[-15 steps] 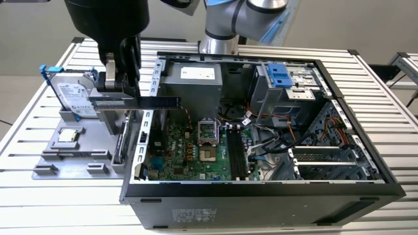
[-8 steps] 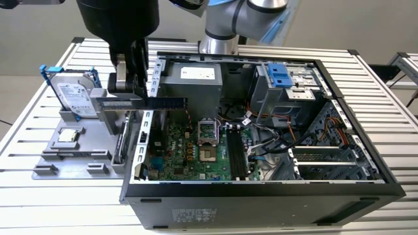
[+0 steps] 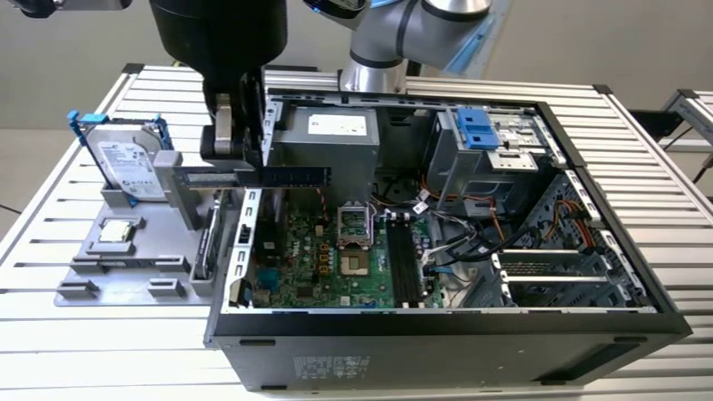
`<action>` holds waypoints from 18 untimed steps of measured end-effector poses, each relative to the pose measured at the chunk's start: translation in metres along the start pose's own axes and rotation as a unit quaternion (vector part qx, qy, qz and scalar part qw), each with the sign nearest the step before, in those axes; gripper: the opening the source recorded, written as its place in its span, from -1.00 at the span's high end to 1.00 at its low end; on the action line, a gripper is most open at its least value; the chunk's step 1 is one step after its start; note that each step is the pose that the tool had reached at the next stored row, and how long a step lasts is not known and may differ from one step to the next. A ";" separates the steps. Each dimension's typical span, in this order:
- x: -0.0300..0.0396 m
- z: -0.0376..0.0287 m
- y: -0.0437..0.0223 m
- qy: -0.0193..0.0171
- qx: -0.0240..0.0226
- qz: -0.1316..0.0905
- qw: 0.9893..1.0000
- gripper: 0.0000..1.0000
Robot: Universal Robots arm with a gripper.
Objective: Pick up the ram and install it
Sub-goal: 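Pick up the ram and move it above insertion slot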
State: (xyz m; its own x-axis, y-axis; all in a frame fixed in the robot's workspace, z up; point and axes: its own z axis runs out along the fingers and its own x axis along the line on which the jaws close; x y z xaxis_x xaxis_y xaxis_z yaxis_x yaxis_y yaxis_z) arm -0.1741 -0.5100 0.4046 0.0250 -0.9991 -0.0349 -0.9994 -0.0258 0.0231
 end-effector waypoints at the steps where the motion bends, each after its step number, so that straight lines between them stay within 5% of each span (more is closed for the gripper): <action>1: 0.0000 0.0000 -0.0009 0.000 0.000 0.000 1.000 1.00; 18: 0.0004 0.0000 -0.0165 0.000 0.000 0.000 1.000 1.00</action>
State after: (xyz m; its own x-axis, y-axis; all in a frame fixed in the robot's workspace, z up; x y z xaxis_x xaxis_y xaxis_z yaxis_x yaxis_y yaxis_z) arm -0.1576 -0.5100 0.4043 0.0249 -0.9991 -0.0349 -0.9994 -0.0258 0.0233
